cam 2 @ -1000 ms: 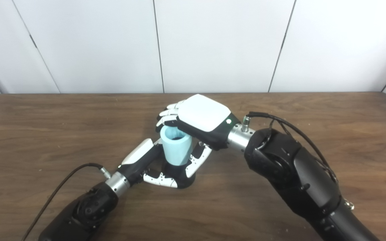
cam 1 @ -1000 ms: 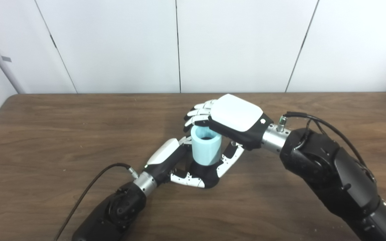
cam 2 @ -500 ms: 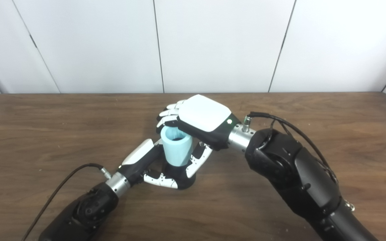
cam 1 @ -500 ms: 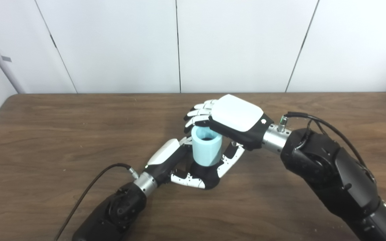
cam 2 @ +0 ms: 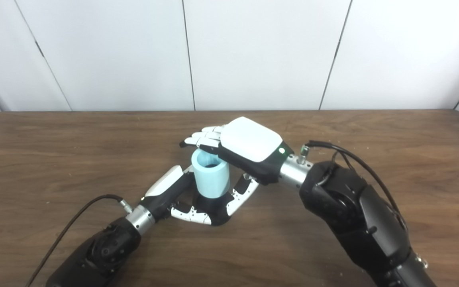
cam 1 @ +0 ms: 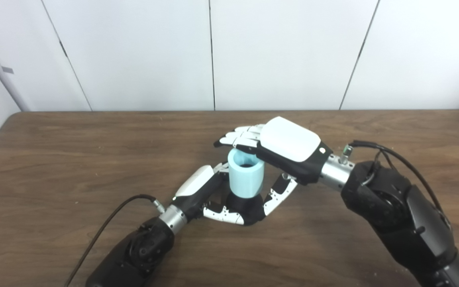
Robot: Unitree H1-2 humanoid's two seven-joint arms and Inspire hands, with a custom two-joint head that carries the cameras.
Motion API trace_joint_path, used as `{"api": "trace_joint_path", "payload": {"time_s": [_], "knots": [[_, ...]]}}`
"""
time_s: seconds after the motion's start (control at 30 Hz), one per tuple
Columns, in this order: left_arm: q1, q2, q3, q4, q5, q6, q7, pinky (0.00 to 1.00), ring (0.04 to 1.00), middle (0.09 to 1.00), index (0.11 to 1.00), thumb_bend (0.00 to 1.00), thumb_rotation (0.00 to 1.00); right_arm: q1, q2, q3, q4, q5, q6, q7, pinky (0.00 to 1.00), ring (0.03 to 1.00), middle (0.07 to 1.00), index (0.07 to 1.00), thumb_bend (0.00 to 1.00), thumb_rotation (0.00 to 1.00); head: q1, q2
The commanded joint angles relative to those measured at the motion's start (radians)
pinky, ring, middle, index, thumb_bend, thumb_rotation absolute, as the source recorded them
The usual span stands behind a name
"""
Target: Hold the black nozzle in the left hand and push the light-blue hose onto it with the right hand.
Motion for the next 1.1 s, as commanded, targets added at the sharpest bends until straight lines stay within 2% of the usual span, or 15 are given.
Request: {"api": "trace_joint_path", "payload": {"time_s": [0.0, 0.07, 0.2, 0.37, 0.83, 1.07], "knots": [[0.087, 0.029, -0.059, 0.074, 0.07, 0.112, -0.128, 1.0, 0.969, 0.79, 0.441, 0.58, 0.36, -0.031, 0.004, -0.037, -0.032, 0.029, -0.055, -0.061, 0.83, 0.902, 0.916, 0.92, 0.86, 0.34, 0.002, 0.001], [0.085, 0.031, -0.06, 0.074, 0.071, 0.112, -0.129, 1.0, 0.969, 0.79, 0.44, 0.58, 0.36, -0.028, 0.009, -0.053, -0.028, 0.038, -0.079, -0.085, 0.87, 0.916, 0.932, 0.928, 0.86, 0.34, 0.002, 0.001], [0.081, 0.031, -0.061, 0.077, 0.073, 0.113, -0.13, 1.0, 0.969, 0.79, 0.437, 0.58, 0.36, -0.025, 0.021, -0.075, -0.02, 0.039, -0.12, -0.129, 0.87, 0.93, 0.952, 0.934, 0.85, 0.34, 0.001, 0.0], [0.076, 0.033, -0.06, 0.079, 0.072, 0.11, -0.132, 1.0, 0.971, 0.79, 0.431, 0.58, 0.36, -0.018, 0.03, -0.082, -0.008, 0.028, -0.168, -0.163, 0.89, 0.935, 0.957, 0.94, 0.84, 0.34, 0.004, 0.0], [0.074, 0.033, -0.058, 0.081, 0.075, 0.107, -0.13, 1.0, 0.97, 0.794, 0.431, 0.58, 0.36, 0.02, 0.018, -0.084, 0.009, 0.025, -0.245, -0.159, 0.91, 0.942, 0.96, 0.931, 0.84, 0.34, 0.006, 0.001], [0.075, 0.037, -0.056, 0.074, 0.073, 0.11, -0.131, 1.0, 0.97, 0.795, 0.431, 0.58, 0.36, 0.056, -0.007, -0.064, 0.028, -0.005, -0.283, -0.17, 0.93, 0.962, 0.974, 0.95, 0.8, 0.38, 0.005, 0.002]]}}
